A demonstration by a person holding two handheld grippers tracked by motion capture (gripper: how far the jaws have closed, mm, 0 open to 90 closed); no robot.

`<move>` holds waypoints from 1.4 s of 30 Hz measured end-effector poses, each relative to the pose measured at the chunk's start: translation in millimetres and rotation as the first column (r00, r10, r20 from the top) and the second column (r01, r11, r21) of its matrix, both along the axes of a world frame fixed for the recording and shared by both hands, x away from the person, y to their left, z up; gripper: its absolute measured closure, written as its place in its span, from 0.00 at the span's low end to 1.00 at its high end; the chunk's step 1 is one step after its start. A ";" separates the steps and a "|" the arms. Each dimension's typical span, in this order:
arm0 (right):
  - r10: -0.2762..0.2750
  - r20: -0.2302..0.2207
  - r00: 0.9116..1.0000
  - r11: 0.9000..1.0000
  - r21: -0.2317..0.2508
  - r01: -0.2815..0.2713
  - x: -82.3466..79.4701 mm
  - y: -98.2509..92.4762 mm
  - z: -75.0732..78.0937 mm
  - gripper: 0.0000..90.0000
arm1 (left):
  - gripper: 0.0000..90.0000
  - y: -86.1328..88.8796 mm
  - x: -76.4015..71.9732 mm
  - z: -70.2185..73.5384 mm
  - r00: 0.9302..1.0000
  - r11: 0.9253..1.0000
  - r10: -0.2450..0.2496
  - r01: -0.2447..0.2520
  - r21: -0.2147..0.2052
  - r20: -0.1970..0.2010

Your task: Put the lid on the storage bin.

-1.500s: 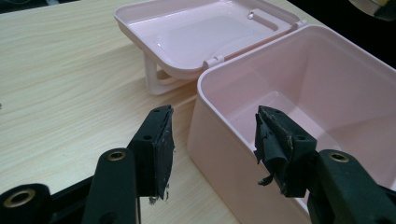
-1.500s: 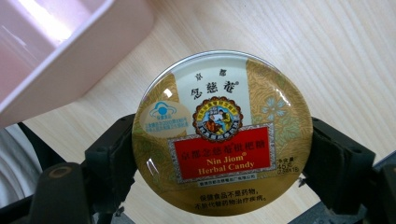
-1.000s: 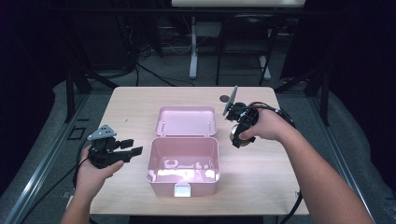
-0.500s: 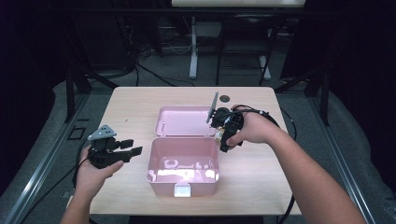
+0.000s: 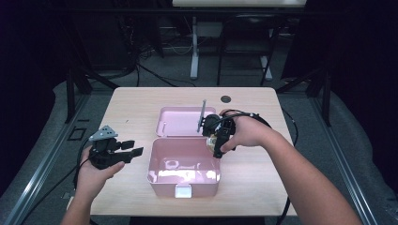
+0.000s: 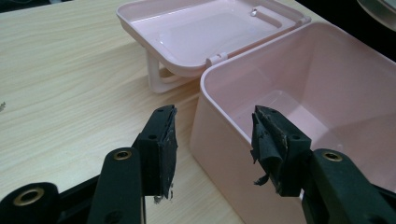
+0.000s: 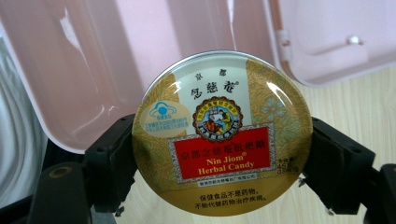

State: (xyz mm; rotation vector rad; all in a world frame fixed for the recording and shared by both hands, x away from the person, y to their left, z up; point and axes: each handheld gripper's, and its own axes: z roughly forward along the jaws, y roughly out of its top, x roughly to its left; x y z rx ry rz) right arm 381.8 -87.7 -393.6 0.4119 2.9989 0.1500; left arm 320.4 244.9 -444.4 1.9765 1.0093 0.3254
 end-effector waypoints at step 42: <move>0.150 -0.043 0.988 0.984 -0.087 -0.153 -17.3 43.7 -55.7 0.22 | 0.57 -1.2 1.8 -3.8 1.000 1.000 -0.003 0.004 0.018 -0.008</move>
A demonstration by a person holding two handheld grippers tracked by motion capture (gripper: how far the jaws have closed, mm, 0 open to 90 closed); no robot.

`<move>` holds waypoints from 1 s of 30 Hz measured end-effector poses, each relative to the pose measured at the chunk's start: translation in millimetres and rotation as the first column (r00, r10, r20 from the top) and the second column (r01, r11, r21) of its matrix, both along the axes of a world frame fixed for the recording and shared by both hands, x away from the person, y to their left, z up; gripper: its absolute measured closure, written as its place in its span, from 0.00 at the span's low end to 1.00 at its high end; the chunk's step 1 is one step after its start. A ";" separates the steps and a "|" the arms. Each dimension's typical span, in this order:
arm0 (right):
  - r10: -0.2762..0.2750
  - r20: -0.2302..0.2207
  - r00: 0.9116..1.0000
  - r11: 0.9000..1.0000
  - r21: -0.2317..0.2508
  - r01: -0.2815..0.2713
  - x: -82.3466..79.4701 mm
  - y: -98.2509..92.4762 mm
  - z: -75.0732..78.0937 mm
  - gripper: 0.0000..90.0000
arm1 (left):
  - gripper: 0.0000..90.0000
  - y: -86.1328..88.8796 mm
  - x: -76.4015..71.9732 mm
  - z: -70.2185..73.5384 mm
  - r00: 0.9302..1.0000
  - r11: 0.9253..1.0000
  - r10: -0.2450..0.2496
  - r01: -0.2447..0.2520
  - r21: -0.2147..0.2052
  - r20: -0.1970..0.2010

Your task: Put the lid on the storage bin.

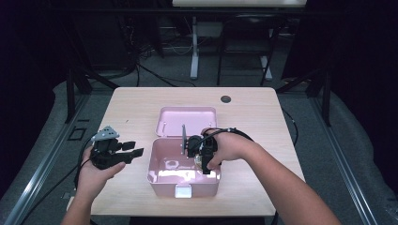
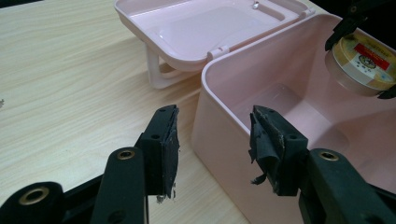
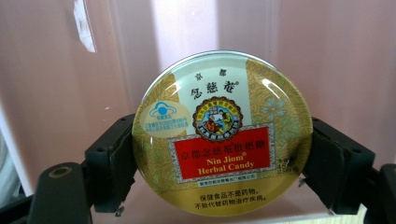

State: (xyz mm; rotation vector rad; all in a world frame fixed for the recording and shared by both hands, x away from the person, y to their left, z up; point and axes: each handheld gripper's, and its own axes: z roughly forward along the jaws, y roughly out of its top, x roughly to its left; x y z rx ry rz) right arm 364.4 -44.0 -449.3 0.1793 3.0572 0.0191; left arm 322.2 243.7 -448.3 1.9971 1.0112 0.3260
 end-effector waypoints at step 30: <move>-0.007 -0.029 1.000 1.000 -0.028 0.007 1.4 1.1 -31.2 0.22 | 0.57 0.3 1.0 -1.9 1.000 1.000 0.003 -0.003 0.004 -0.004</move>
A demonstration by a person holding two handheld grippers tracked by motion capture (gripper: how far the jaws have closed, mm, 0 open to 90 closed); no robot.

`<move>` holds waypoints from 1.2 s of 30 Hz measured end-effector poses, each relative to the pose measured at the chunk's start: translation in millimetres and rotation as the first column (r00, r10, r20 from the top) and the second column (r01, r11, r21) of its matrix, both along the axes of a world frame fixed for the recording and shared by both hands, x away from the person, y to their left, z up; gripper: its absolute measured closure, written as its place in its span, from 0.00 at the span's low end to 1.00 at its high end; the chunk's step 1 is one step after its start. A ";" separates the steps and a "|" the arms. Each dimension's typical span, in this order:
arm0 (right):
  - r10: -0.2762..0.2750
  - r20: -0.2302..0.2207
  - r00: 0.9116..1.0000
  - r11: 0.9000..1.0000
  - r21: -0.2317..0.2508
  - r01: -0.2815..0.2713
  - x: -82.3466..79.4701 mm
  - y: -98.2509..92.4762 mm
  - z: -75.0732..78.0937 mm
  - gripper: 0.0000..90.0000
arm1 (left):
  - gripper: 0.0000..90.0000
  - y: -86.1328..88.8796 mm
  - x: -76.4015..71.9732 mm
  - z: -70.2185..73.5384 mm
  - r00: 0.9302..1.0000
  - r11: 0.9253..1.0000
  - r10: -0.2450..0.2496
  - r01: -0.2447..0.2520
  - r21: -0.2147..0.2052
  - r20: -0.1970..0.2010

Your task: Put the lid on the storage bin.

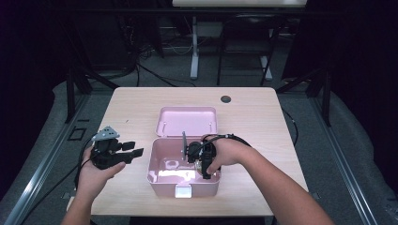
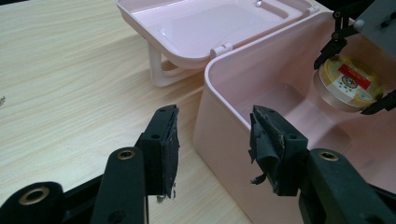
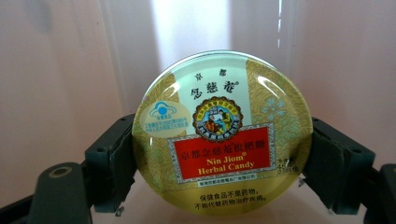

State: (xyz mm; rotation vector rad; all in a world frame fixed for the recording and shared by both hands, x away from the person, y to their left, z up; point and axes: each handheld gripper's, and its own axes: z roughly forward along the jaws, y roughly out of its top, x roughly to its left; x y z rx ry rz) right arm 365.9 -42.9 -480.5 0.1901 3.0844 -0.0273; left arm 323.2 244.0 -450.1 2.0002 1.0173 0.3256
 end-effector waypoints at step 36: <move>0.041 0.041 0.998 0.999 0.031 -0.042 1.7 2.2 -12.6 0.22 | 0.57 -3.2 1.4 -3.8 1.000 1.000 -0.006 0.006 0.011 -0.010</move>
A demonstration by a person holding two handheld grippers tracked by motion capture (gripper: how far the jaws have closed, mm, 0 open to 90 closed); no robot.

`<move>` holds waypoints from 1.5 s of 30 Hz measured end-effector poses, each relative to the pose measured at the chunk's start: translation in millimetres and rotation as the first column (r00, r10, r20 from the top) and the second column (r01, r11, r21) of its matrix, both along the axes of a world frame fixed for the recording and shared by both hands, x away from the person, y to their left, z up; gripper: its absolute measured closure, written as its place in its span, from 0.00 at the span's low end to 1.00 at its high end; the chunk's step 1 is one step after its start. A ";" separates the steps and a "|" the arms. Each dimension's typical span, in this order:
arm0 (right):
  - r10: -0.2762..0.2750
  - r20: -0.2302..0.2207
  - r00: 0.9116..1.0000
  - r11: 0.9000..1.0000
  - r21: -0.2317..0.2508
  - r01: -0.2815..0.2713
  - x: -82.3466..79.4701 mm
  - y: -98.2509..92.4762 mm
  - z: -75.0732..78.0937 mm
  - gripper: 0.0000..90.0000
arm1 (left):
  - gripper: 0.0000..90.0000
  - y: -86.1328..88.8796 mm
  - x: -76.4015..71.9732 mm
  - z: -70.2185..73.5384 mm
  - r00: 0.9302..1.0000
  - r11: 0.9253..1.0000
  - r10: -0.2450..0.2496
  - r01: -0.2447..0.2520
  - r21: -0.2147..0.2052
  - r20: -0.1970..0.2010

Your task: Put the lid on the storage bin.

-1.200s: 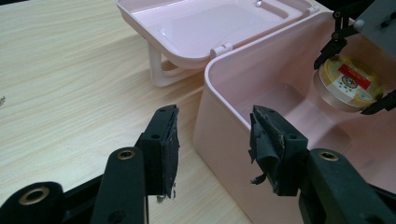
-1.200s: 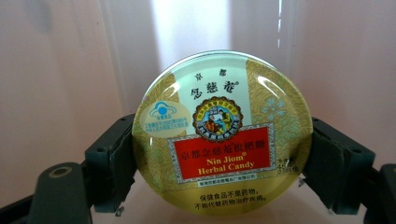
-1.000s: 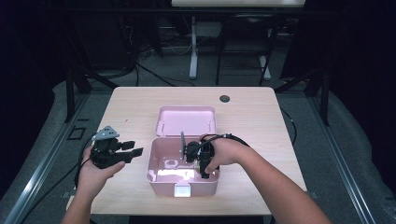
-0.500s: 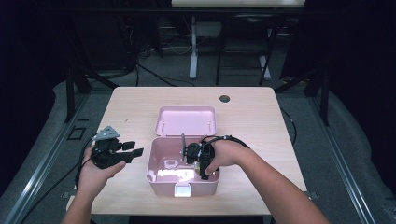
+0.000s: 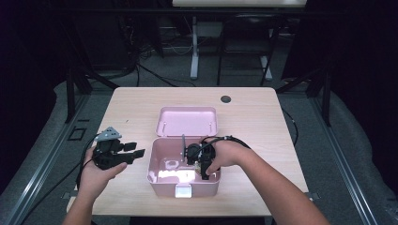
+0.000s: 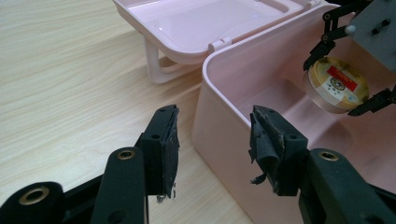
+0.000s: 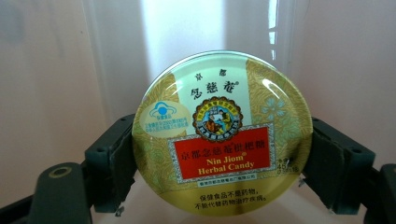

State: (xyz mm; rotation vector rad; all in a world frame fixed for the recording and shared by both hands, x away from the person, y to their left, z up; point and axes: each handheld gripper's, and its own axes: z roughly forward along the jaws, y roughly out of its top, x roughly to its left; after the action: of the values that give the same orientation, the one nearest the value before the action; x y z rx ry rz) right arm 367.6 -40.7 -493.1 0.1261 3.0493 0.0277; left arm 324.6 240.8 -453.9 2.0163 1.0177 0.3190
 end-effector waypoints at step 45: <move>0.000 -0.054 0.999 1.000 -0.030 -0.001 2.1 3.6 -25.2 0.21 | 0.57 -3.9 2.4 -4.5 1.000 1.000 -0.014 0.014 0.007 -0.010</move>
State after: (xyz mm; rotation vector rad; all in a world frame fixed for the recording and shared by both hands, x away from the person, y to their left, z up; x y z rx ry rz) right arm 369.7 -37.1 -518.3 0.1257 3.1019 -0.0222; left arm 327.0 236.9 -458.4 2.0323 1.0092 0.3053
